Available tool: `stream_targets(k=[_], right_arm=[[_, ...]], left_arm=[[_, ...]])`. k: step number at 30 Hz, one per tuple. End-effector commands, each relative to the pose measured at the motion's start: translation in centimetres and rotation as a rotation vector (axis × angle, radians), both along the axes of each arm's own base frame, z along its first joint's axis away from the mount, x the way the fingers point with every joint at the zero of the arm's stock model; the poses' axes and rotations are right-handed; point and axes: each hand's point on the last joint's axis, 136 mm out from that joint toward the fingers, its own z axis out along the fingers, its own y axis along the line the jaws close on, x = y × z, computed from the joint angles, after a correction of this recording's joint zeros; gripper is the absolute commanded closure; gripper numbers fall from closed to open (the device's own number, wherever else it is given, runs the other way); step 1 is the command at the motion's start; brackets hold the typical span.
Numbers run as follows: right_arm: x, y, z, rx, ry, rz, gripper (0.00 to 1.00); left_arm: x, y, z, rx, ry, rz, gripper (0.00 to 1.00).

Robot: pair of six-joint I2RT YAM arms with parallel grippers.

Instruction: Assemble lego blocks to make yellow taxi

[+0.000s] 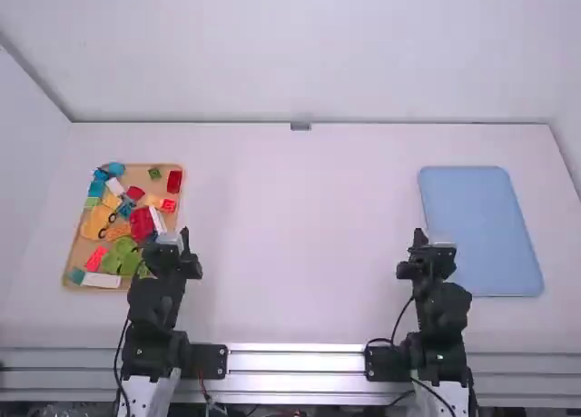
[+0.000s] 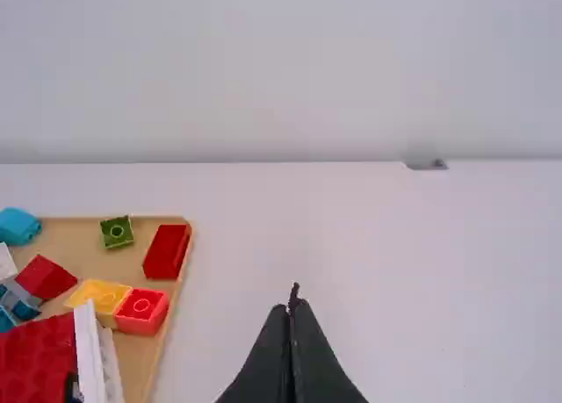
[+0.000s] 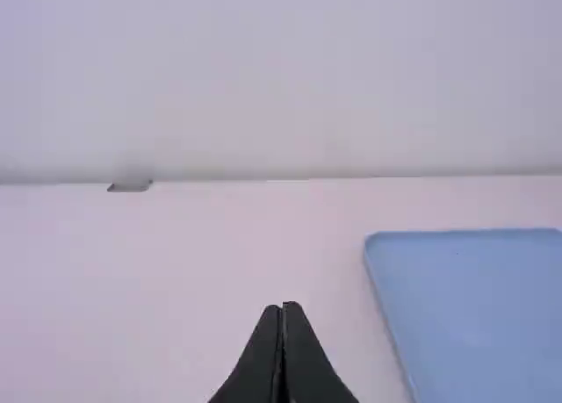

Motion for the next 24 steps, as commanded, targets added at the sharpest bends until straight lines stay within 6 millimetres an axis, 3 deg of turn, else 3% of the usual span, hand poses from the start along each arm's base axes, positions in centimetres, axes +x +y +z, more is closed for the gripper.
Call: stream_targets(k=[1,12,24], right_arm=[[0.0,0.0,0.0,-0.001,0.001,-0.001,1.0],[0.0,0.7,1.5,-0.027,0.018,0.037,0.95],[1.9,4.8,7.7,-0.124,0.085,0.223,0.79]], left_arm=[[0.0,0.0,0.0,-0.001,0.0,0.0,1.0],[-0.1,0.5,0.8,-0.01,0.009,0.029,0.95],[-0.5,2.6,4.1,-0.033,0.075,0.149,0.79]])
